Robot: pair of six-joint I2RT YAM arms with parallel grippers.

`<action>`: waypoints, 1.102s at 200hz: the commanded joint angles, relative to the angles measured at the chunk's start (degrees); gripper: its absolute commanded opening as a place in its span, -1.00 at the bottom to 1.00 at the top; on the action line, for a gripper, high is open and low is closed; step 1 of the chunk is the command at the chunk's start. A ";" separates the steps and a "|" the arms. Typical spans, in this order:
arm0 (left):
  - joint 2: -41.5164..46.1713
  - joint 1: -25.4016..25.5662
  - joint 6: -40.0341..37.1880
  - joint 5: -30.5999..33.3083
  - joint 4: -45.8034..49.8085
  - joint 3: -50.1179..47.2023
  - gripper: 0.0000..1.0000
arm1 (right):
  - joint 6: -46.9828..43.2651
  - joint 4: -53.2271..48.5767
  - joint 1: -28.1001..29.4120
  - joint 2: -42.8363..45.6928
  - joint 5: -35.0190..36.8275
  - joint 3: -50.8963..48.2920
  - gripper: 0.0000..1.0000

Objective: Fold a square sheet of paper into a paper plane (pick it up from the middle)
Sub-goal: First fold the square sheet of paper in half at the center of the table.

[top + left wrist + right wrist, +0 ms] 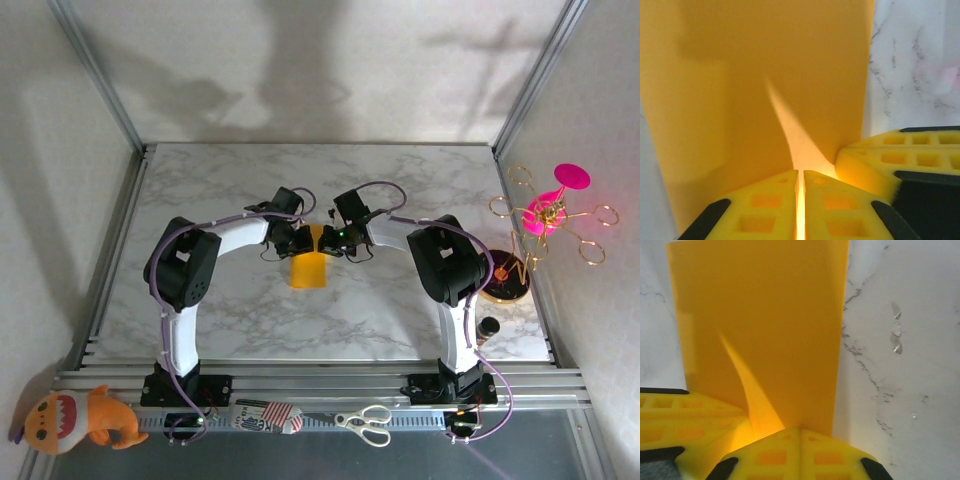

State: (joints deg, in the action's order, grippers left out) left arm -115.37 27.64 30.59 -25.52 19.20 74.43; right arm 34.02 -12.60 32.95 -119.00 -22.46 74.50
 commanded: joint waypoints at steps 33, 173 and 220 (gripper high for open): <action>-0.55 -1.75 -4.05 3.53 2.87 -1.85 -0.78 | -1.32 -9.47 0.19 -7.96 12.50 -4.08 -0.93; 13.24 -8.19 1.40 -5.84 -6.25 -13.25 -0.76 | -2.99 -12.14 0.19 -7.94 15.25 -3.31 -0.93; 7.32 -4.89 4.92 -10.17 -11.38 -12.76 -0.76 | -2.99 -12.53 0.20 -8.20 15.50 -3.26 -0.94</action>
State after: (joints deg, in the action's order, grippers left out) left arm -104.77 21.34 32.84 -32.75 10.02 61.73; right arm 32.29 -13.37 33.65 -119.11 -20.38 75.18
